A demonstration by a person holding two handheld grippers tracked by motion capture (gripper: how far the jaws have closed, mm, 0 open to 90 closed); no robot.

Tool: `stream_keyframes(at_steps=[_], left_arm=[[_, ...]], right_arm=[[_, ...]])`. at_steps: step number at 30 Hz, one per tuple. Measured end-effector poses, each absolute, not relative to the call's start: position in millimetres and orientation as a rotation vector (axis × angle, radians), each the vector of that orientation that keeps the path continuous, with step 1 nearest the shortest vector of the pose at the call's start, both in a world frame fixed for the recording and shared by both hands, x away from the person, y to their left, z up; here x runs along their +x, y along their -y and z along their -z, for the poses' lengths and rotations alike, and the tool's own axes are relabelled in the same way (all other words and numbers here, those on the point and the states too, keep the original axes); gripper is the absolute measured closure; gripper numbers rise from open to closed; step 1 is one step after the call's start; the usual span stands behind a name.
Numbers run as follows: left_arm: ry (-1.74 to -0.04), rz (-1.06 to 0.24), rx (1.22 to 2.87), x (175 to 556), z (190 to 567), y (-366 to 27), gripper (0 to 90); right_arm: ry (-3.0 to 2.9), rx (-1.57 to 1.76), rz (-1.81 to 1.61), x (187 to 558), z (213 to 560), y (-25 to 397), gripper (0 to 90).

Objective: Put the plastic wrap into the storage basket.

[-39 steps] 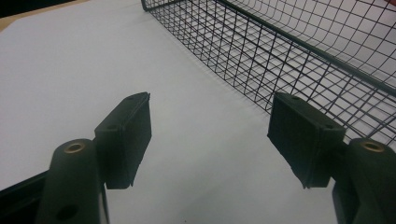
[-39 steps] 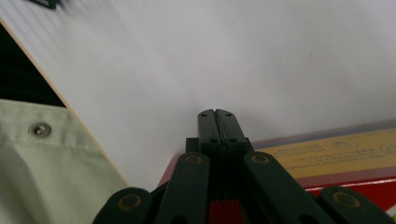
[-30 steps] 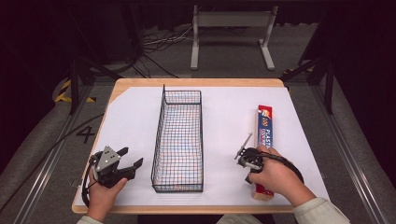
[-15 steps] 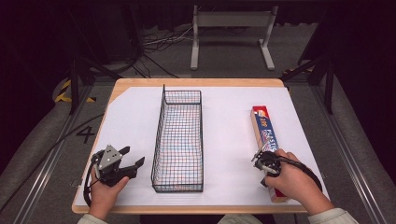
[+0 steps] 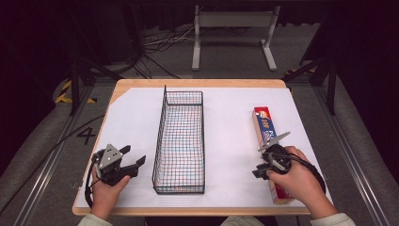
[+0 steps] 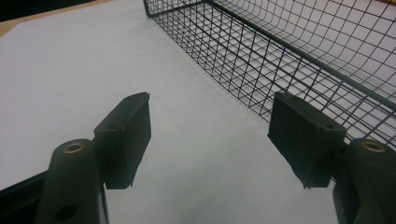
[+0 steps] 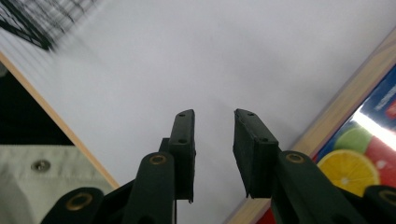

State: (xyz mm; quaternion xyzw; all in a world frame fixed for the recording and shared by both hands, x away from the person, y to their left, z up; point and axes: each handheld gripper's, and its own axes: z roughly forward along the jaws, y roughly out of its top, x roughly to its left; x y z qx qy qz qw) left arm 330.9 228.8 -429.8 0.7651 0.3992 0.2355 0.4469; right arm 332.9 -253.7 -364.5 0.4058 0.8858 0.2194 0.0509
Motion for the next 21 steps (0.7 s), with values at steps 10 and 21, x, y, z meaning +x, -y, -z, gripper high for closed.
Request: stream_keyframes(at_steps=[10,21], left_arm=[[-1.0,-0.6,1.883,330.0,429.4,-230.5,29.6],[-1.004,-0.603,1.882,330.2,429.5,-230.3,29.7]], right_arm=[[-2.473,1.224,-0.911,328.5,350.4,261.8,57.9],[-2.308,1.308,-0.954,337.1,337.7,269.0,43.9]])
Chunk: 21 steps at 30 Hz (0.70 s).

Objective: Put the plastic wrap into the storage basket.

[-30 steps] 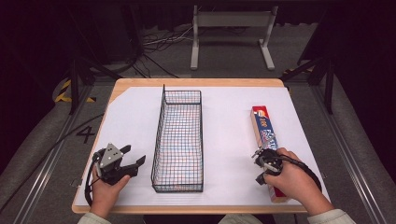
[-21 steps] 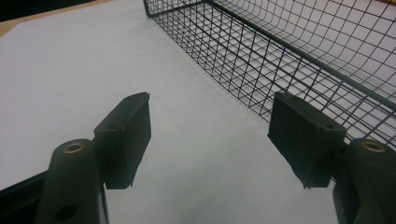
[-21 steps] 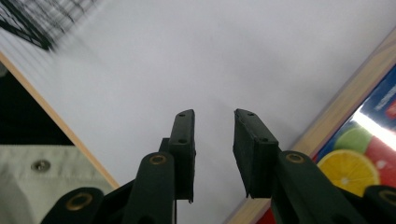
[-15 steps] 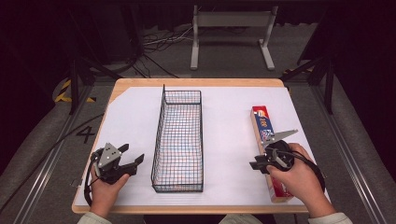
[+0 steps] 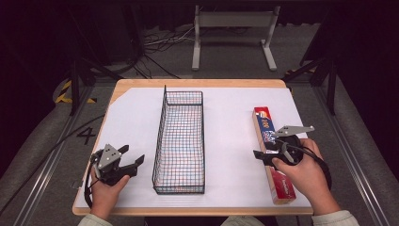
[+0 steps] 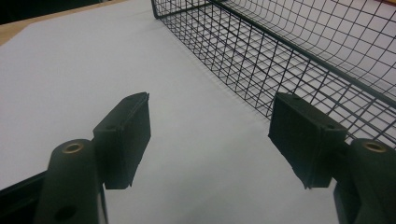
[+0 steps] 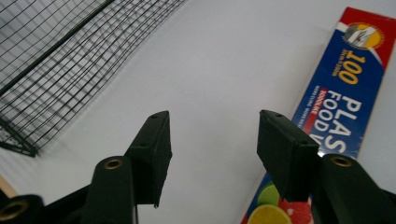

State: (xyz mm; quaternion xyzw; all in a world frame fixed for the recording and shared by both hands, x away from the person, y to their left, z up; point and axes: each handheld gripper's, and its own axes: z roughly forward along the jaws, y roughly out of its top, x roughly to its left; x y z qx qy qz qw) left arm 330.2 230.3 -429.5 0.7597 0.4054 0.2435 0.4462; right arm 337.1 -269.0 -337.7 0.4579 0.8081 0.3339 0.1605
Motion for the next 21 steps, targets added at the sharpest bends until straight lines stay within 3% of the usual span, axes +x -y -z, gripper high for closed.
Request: stream_keyframes(at_steps=[21], left_arm=[[-1.015,-0.596,1.878,329.6,430.8,-231.9,29.9]], right_arm=[[-2.162,1.496,-0.786,390.9,329.9,281.2,25.1]])
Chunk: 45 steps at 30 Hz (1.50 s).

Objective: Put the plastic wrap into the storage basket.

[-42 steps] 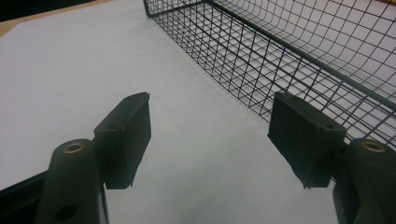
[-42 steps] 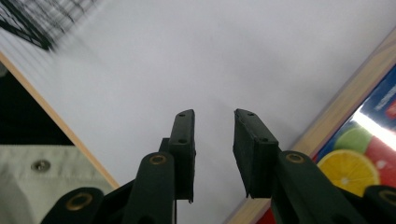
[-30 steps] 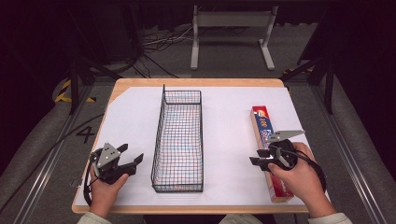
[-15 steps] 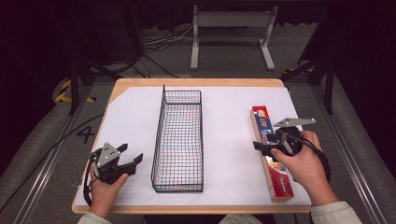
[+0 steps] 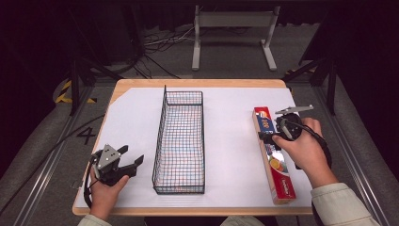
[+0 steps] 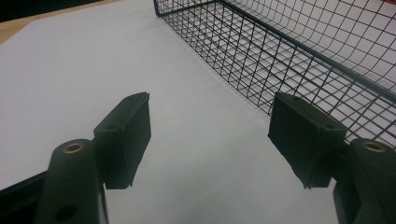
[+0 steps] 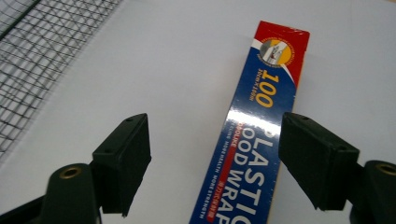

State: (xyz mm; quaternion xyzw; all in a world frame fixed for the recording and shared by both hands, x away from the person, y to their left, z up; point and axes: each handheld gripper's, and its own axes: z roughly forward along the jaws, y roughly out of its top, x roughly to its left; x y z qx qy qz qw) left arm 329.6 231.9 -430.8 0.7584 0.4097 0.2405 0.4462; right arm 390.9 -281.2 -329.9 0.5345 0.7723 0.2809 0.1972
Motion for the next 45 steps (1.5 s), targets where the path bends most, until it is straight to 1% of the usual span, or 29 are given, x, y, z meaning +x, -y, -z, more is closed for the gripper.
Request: stream_keyframes(at_steps=[3,11,22,36,37,39,45], left_arm=[[-1.015,-0.598,1.878,329.7,430.7,-232.4,29.9],[-1.015,-0.599,1.88,329.5,430.8,-232.4,29.9],[-1.012,-0.601,1.88,329.5,431.3,-231.5,29.9],[-1.013,-0.604,1.882,329.6,431.4,-232.3,29.7],[-1.013,-0.604,1.883,329.6,431.4,-232.2,29.7],[-1.013,-0.603,1.882,329.7,431.4,-232.2,29.7],[-1.017,-0.606,1.882,329.5,431.7,-231.7,29.6]], right_arm=[[-2.146,1.566,-0.743,400.3,335.3,284.5,22.8],[-2.087,1.677,-0.675,410.7,348.2,285.1,22.4],[-2.054,1.775,-0.586,414.3,370.8,284.1,22.8],[-2.071,1.875,-0.477,418.5,388.4,281.0,21.3],[-2.072,1.881,-0.471,418.9,389.5,280.9,21.5],[-2.102,1.884,-0.43,420.4,392.2,281.4,26.9],[-2.102,1.945,-0.384,424.5,397.3,281.0,27.7]])
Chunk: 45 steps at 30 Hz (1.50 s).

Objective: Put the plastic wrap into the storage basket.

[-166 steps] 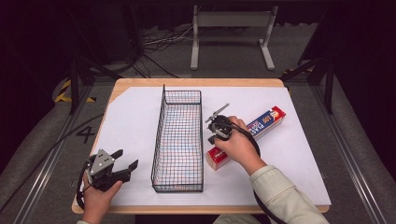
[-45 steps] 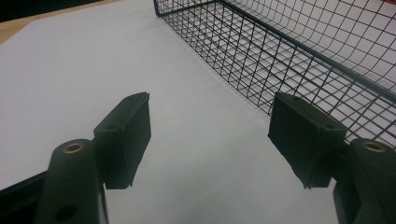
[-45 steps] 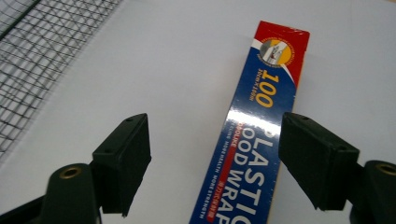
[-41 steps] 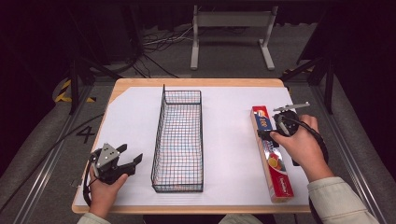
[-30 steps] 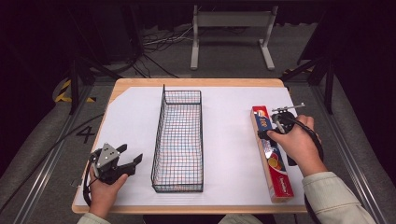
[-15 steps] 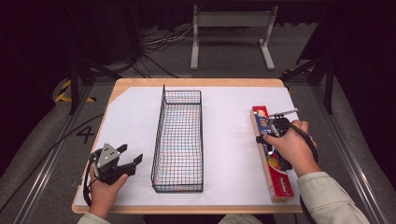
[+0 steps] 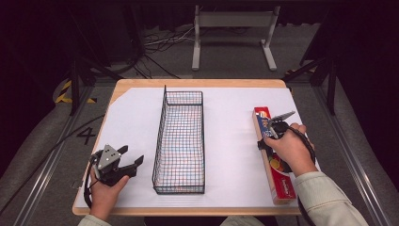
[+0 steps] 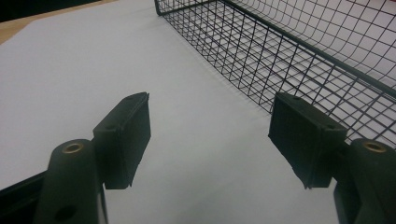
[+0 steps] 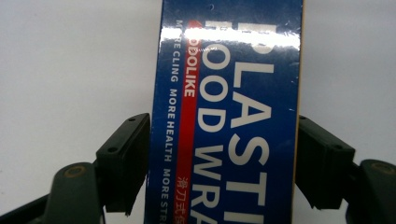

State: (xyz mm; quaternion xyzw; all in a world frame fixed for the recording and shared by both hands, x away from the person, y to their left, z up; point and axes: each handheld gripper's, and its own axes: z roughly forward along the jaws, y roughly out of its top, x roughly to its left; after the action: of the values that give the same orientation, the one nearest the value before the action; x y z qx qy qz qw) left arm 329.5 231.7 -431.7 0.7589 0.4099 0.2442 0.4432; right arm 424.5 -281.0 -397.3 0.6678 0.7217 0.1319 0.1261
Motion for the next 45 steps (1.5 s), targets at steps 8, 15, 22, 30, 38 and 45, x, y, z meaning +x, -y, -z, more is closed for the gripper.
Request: stream_keyframes(at_steps=[8,15,22,30,38,45], left_arm=[[-1.015,-0.609,1.884,329.5,431.6,-231.9,29.7],[-1.018,-0.61,1.881,329.1,431.5,-231.9,29.7],[-1.017,-0.612,1.881,329.4,431.6,-232.4,29.8],[-1.024,-0.612,1.877,327.4,431.6,-233.8,29.8],[-1.029,-0.616,1.867,326.9,431.4,-236.2,29.8],[-1.038,-0.618,1.859,328.0,430.9,-236.8,29.9]], right_arm=[[-2.103,1.964,-0.278,429.9,402.5,276.3,35.2],[-2.07,2.02,-0.262,430.9,400.5,274.4,39.7],[-2.033,2.072,-0.326,431.8,392.6,272.6,40.3],[-1.993,2.074,-0.365,434.8,369.5,261.0,40.2],[-1.976,2.085,-0.392,437.6,349.0,245.0,40.1],[-1.974,2.078,-0.414,439.2,333.0,224.5,40.1]])
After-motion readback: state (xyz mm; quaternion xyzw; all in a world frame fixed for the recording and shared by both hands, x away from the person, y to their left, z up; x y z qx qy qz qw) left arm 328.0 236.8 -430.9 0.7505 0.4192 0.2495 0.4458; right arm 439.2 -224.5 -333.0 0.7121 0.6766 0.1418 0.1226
